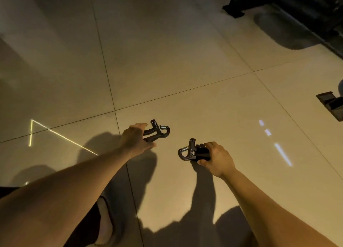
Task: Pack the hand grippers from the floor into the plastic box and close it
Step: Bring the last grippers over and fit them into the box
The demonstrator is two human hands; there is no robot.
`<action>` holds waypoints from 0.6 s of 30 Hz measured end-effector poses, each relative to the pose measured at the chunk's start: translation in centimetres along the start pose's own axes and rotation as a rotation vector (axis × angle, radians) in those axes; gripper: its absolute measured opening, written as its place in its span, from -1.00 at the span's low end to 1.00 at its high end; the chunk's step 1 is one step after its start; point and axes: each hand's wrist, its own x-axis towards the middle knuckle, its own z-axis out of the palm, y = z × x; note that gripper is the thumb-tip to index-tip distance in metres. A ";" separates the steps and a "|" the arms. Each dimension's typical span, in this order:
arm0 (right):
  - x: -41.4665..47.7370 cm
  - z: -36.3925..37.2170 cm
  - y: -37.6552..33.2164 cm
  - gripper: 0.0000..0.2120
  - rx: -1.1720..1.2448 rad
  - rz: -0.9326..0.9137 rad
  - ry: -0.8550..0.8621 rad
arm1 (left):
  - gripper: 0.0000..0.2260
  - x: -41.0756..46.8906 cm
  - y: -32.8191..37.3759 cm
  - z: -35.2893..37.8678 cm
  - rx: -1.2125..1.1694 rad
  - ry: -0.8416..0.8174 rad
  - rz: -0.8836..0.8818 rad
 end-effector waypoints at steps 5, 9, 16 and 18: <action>2.4 3.1 1.5 -0.26 -0.131 -0.068 0.003 | -0.15 3.1 -2.7 2.1 -0.070 -0.011 -0.026; 3.0 5.0 1.6 -0.29 -0.238 -0.045 0.003 | -0.32 3.9 -3.1 4.9 -0.041 -0.024 0.000; 2.8 6.6 0.3 -0.45 -0.314 0.047 0.071 | -0.44 3.5 -2.6 7.7 0.131 0.024 -0.045; 2.4 6.7 -0.2 -0.46 -0.271 0.072 0.032 | -0.49 3.5 -2.5 7.6 0.116 0.014 -0.065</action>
